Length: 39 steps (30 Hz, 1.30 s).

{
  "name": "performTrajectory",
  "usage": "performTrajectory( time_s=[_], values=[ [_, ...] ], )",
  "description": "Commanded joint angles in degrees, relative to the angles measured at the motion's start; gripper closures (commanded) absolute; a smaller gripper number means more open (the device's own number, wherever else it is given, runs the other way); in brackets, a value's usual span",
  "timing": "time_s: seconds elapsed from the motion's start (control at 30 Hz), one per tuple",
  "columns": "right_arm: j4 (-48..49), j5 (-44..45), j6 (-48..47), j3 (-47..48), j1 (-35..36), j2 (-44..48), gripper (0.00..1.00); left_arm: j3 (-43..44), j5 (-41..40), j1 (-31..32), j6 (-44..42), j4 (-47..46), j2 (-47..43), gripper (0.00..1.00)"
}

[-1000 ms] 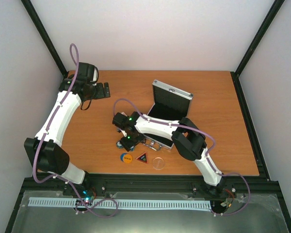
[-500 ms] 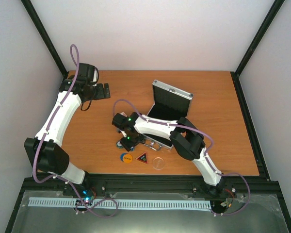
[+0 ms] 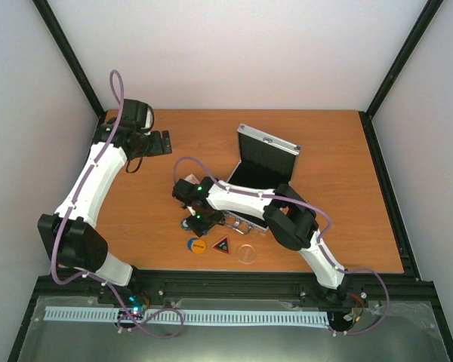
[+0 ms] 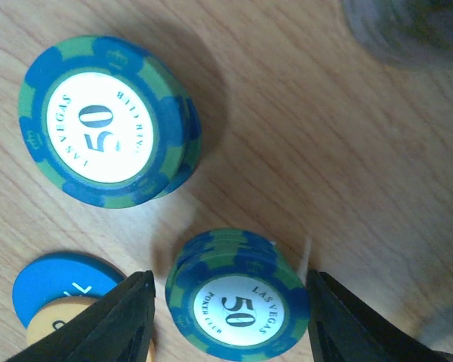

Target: Pack up texas hold em set

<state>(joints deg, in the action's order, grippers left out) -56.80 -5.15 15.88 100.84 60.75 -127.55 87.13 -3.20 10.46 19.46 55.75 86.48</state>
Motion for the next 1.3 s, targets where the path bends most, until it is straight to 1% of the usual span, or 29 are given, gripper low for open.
performTrajectory(
  time_s=[0.0,0.1,0.43,0.53,0.73,0.77,0.87,1.07,1.23,1.27],
  values=[
    [-2.50,0.33,0.65,0.13,1.47,-1.21,0.44,0.02,-0.07,-0.08,0.22,-0.37,-1.59,0.00],
    [-2.76,0.89,0.99,-0.02,1.48,-1.21,0.50,-0.05,-0.16,-0.11,0.16,-0.38,-1.61,0.00],
    [-3.36,1.60,1.34,-0.49,1.48,-1.95,0.51,-0.21,-0.48,-0.18,0.02,-0.35,-1.78,0.00],
    [-3.00,1.77,1.29,-1.47,1.48,-1.87,0.54,-0.60,-0.60,-0.18,0.01,-0.35,-1.94,0.00],
    [-2.64,2.63,1.15,-2.03,1.48,-2.08,0.55,-0.93,-0.66,-0.18,0.00,-0.55,-1.90,0.00],
    [-2.68,2.64,1.17,-2.06,1.48,-2.21,0.56,-0.87,-0.67,-0.18,0.04,-0.55,-1.85,0.00],
    [-2.59,2.44,1.04,-2.18,1.48,-2.35,0.68,-0.59,-0.73,-0.18,0.05,-0.51,-1.69,0.00],
    [-2.68,2.47,0.71,-1.90,1.48,-2.44,0.79,-0.64,-1.10,-0.18,-0.04,-0.38,-1.87,0.00],
    [-3.73,3.81,0.40,-0.94,1.48,-2.18,0.94,-0.58,-1.18,-0.26,-0.04,-0.37,-1.89,0.00],
    [-4.24,4.10,0.26,-0.64,1.48,-2.07,0.96,-0.56,-1.19,-0.26,-0.05,-0.32,-1.90,0.00]
  ],
)
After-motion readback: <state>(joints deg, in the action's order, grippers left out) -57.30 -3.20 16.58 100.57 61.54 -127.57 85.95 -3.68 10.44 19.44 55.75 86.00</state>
